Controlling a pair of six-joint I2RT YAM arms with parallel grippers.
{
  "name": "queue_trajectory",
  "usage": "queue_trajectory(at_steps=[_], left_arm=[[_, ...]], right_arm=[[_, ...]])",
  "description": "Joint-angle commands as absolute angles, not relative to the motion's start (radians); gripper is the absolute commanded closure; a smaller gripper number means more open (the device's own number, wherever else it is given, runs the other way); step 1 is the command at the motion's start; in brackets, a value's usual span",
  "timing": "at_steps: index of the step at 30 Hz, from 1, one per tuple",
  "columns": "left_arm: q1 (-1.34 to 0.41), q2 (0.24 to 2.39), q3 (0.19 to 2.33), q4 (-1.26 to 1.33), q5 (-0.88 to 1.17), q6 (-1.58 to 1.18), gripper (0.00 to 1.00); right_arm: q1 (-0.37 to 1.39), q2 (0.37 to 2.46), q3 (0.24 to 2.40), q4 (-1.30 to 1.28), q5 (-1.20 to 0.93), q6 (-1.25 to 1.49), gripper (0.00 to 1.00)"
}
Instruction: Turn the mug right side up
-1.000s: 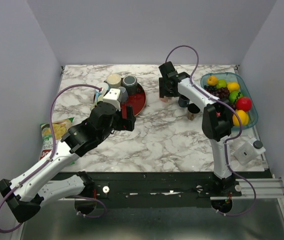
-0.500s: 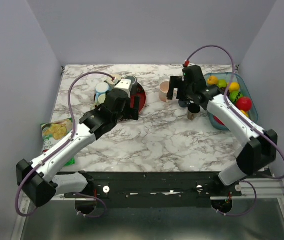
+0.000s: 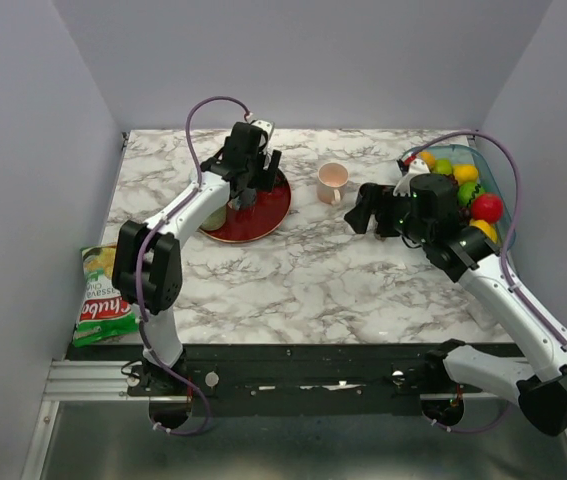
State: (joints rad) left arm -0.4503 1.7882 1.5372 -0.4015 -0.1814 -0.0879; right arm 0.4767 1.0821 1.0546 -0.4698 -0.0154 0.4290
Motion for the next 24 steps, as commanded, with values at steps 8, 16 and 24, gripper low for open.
queue_trajectory(at_steps=[8,16,24], left_arm=[[-0.365,1.937,1.553,-0.443,-0.117,0.043,0.12],[-0.365,1.989,1.519,-0.437,-0.135,0.044,0.30],[-0.365,2.002,1.496,-0.407,-0.163,0.041,0.35]], right_arm=[[0.474,1.060,0.977,-0.419,-0.087,0.466,0.06],[0.474,1.080,0.957,-0.405,-0.098,0.497,0.09],[0.474,1.092,0.950,-0.394,-0.106,0.514,0.12]])
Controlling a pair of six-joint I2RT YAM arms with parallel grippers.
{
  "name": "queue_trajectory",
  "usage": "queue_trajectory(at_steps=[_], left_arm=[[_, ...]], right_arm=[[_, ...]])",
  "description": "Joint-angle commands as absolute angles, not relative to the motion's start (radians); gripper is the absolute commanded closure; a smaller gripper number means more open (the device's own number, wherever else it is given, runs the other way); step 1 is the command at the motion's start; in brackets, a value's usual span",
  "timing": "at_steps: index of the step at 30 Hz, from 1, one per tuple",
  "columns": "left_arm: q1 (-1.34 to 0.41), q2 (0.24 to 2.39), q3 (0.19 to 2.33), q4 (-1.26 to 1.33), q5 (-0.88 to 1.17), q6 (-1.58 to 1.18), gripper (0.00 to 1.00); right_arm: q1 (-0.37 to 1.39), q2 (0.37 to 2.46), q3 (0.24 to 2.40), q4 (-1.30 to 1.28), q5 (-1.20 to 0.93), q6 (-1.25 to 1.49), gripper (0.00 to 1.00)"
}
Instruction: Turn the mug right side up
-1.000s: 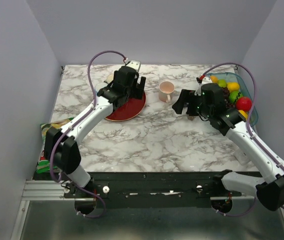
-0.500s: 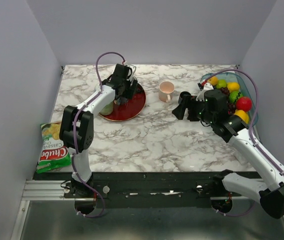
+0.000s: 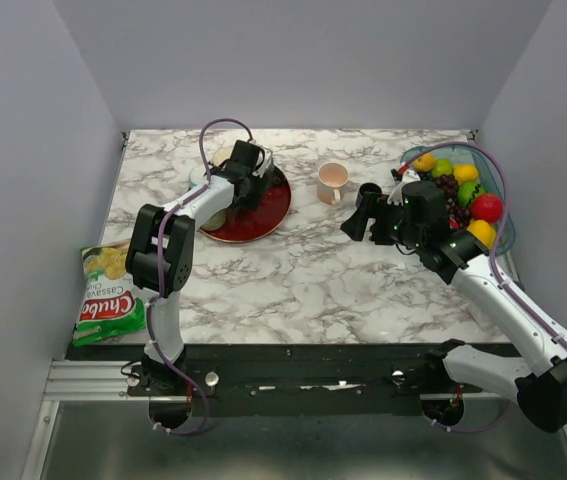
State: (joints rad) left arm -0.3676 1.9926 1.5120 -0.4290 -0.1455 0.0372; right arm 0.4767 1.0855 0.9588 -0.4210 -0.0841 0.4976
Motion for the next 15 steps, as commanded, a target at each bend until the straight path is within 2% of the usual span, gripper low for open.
queue_trajectory(at_steps=[1,9,15], left_arm=[[-0.365,1.999,1.496,-0.402,-0.164,0.038,0.36],[-0.364,1.985,1.505,-0.376,-0.169,0.020,0.53],[-0.357,1.977,1.505,-0.364,-0.172,0.003,0.57]], right_arm=[[0.474,1.095,0.951,-0.394,-0.106,0.515,0.13],[0.474,1.100,0.953,-0.394,-0.107,0.518,0.15],[0.474,1.108,0.946,-0.394,-0.110,0.523,0.17]])
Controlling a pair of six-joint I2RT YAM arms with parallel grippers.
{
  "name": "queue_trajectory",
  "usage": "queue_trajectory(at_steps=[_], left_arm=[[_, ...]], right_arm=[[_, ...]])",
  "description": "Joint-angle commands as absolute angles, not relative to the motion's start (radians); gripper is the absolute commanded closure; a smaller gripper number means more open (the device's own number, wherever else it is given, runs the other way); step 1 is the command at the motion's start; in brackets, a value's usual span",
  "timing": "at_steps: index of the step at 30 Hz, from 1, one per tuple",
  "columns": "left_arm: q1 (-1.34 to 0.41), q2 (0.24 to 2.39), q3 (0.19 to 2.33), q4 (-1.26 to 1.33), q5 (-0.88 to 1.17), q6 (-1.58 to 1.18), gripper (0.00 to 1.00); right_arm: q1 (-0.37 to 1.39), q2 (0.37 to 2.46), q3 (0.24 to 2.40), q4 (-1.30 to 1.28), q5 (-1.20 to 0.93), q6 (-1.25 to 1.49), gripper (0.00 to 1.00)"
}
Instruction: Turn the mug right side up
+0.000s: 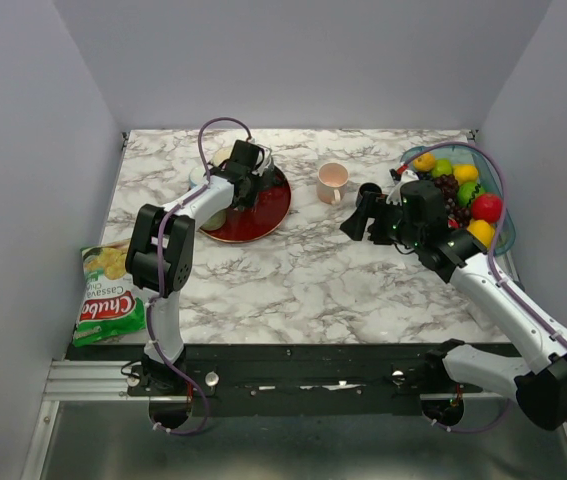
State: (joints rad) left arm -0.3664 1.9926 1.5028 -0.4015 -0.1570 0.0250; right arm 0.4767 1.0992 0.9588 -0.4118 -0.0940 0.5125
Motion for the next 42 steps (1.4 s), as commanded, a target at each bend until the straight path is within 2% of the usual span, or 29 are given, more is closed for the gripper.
queue_trajectory(at_steps=[1,5,9,12,17,21,25,26,29,35,38,42], left_arm=[[-0.357,1.974,1.505,-0.364,-0.173,0.005,0.57],[-0.353,1.968,1.503,-0.362,-0.173,-0.023,0.53],[-0.344,1.962,1.506,-0.359,-0.166,-0.054,0.41],[-0.336,1.956,1.509,-0.359,-0.156,-0.083,0.41],[-0.330,1.957,1.519,-0.367,-0.149,-0.109,0.50],[-0.330,1.965,1.523,-0.374,-0.146,-0.117,0.65],[-0.330,1.962,1.526,-0.379,-0.158,-0.120,0.75],[-0.330,1.960,1.528,-0.382,-0.163,-0.120,0.79],[-0.330,1.962,1.543,-0.402,-0.170,-0.123,1.00],[-0.330,1.945,1.577,-0.463,-0.166,-0.144,1.00],[-0.330,1.911,1.585,-0.501,-0.140,-0.178,1.00],[-0.331,1.849,1.580,-0.537,-0.085,-0.238,1.00]], right_arm=[[0.474,1.109,0.946,-0.394,-0.112,0.523,0.17],[0.474,1.117,0.948,-0.396,-0.118,0.523,0.18],[0.474,1.123,0.946,-0.391,-0.121,0.523,0.18],[0.474,1.126,0.946,-0.390,-0.123,0.525,0.18],[0.474,1.131,0.940,-0.388,-0.123,0.523,0.19],[0.474,1.134,0.939,-0.385,-0.126,0.523,0.21],[0.474,1.138,0.937,-0.384,-0.129,0.523,0.23],[0.474,1.138,0.937,-0.383,-0.130,0.523,0.23],[0.474,1.141,0.937,-0.380,-0.135,0.525,0.24],[0.474,1.135,0.942,-0.374,-0.150,0.529,0.23],[0.476,1.123,0.940,-0.364,-0.163,0.532,0.16],[0.476,1.097,0.933,-0.335,-0.184,0.538,0.00]])
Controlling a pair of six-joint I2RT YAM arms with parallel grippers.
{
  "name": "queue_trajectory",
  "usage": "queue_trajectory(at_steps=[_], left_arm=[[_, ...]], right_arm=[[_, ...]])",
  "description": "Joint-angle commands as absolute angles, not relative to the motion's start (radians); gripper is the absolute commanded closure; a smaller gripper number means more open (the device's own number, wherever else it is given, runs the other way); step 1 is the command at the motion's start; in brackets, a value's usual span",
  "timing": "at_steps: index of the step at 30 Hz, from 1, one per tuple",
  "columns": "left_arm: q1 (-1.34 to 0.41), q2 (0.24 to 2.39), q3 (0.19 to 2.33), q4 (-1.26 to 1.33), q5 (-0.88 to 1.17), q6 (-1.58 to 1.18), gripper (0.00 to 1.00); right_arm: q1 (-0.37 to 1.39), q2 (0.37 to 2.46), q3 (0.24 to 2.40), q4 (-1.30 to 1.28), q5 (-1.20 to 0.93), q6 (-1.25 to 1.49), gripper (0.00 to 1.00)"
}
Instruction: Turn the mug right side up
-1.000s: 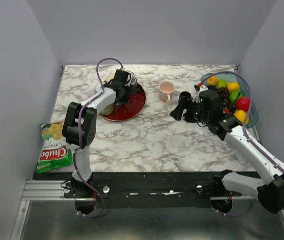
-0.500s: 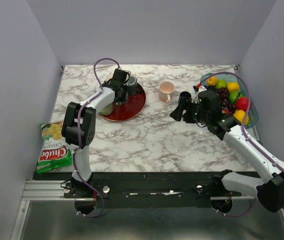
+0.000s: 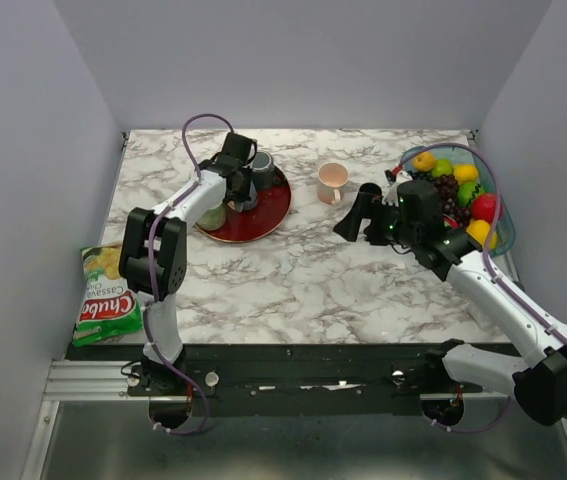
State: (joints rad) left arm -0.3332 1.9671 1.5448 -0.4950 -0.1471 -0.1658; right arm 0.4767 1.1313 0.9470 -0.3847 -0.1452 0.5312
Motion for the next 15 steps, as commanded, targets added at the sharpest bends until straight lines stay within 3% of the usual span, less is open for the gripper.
queue_trajectory(at_steps=[1,8,15], left_arm=[[-0.333,1.820,1.580,-0.544,-0.065,-0.259,1.00],[-0.380,1.643,1.572,-0.548,0.100,-0.351,1.00],[-0.498,1.425,1.470,-0.287,0.345,-0.575,1.00]], right_arm=[[0.476,1.083,0.930,-0.327,-0.198,0.540,0.00],[0.476,1.023,0.896,-0.233,-0.325,0.584,0.00],[0.482,0.910,0.750,0.197,-0.498,0.754,0.01]])
